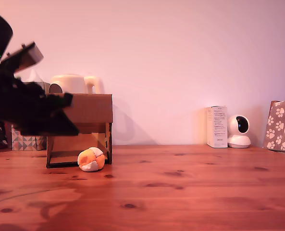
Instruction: Drop the footbag into the cardboard dice tower
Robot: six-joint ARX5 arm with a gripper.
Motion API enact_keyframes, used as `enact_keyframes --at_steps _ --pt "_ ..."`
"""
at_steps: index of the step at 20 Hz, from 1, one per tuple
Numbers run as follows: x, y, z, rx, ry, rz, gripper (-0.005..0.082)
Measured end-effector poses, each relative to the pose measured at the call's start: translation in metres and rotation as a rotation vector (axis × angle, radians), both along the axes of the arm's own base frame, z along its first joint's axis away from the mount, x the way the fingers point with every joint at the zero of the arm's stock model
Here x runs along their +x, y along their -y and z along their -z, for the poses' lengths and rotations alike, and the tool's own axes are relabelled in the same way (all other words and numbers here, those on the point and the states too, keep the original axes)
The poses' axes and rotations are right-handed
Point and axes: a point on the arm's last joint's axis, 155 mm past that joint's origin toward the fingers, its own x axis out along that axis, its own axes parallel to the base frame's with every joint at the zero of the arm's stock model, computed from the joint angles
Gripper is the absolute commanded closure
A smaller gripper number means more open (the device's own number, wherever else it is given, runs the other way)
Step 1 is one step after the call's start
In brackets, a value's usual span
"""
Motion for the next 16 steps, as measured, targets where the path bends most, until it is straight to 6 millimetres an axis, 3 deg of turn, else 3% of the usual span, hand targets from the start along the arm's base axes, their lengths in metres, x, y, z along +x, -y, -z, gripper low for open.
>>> enact_keyframes --at_steps 1,6,12,16 --pt "0.003 0.001 0.002 -0.002 0.006 0.0 -0.0025" --pt "0.027 -0.001 0.016 0.03 -0.007 -0.059 0.0009" --pt "0.072 0.01 0.007 0.026 0.036 -0.095 0.0009" --pt "0.091 0.013 0.022 0.047 0.013 -0.117 0.0009"
